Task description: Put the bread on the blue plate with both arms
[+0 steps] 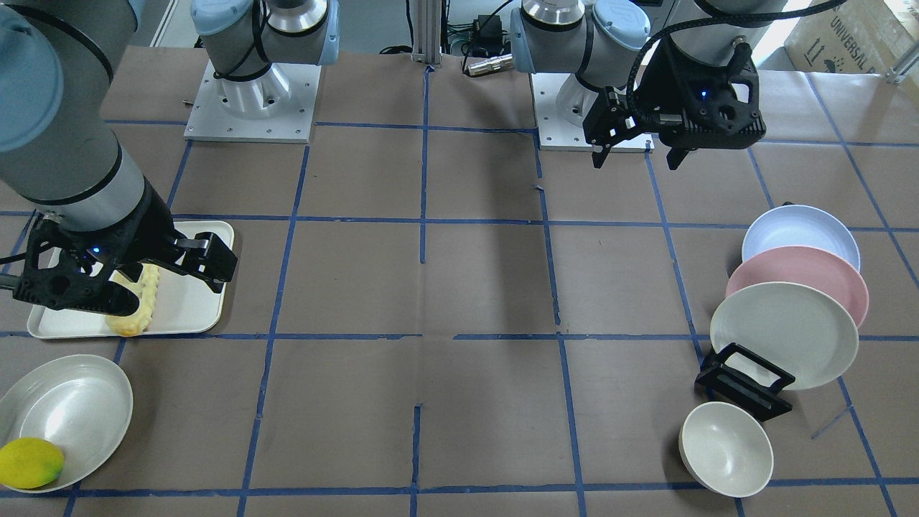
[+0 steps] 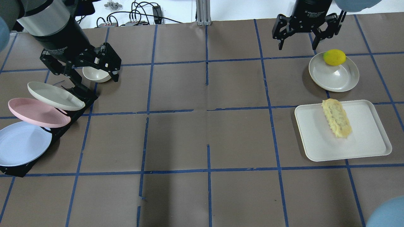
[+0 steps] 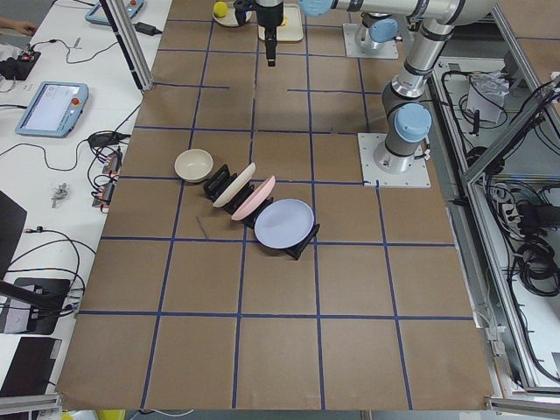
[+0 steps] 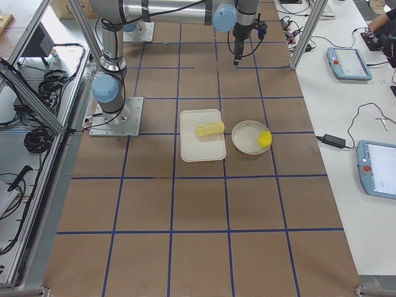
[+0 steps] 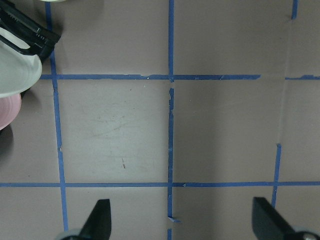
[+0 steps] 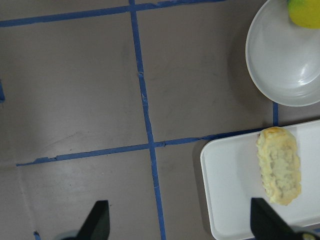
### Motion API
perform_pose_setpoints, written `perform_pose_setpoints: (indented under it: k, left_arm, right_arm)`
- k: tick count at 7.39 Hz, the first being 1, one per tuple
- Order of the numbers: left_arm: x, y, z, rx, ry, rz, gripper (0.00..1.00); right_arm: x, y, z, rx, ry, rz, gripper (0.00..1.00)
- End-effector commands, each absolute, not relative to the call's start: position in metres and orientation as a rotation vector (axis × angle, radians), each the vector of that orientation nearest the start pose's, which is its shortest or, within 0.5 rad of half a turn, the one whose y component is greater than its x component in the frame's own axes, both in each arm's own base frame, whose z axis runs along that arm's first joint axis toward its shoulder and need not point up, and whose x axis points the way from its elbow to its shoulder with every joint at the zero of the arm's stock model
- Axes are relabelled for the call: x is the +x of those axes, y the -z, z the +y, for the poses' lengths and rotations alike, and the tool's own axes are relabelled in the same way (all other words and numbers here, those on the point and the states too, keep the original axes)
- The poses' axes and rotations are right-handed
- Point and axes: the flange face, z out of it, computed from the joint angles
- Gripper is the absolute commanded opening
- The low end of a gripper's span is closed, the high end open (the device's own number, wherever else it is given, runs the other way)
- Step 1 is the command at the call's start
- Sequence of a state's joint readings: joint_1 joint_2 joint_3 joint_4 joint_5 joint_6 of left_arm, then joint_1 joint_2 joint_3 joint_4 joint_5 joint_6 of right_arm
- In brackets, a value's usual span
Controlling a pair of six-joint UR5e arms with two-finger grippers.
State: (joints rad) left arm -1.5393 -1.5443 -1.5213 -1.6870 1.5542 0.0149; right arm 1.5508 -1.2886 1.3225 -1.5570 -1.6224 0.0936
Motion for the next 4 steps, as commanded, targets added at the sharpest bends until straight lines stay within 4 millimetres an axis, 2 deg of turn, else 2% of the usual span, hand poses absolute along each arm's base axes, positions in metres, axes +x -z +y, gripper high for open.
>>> perform_pose_setpoints:
  k: [1,3,4]
  left_arm:
    - [-0.120,-0.509,-0.477,-0.024,-0.074,3.149,1.00]
    - [-0.111,-0.509,-0.484,-0.046,-0.063,3.143,1.00]
    - [-0.088,-0.504,-0.486,-0.053,-0.077,3.144,1.00]
  right_arm:
    - [0.114,-0.452,-0.609,0.177,-0.072,3.208,1.00]
    - [0.114,-0.454,-0.608,0.170,-0.065,3.210,1.00]
    - [0.111,-0.456,-0.609,0.161,-0.059,3.210,1.00]
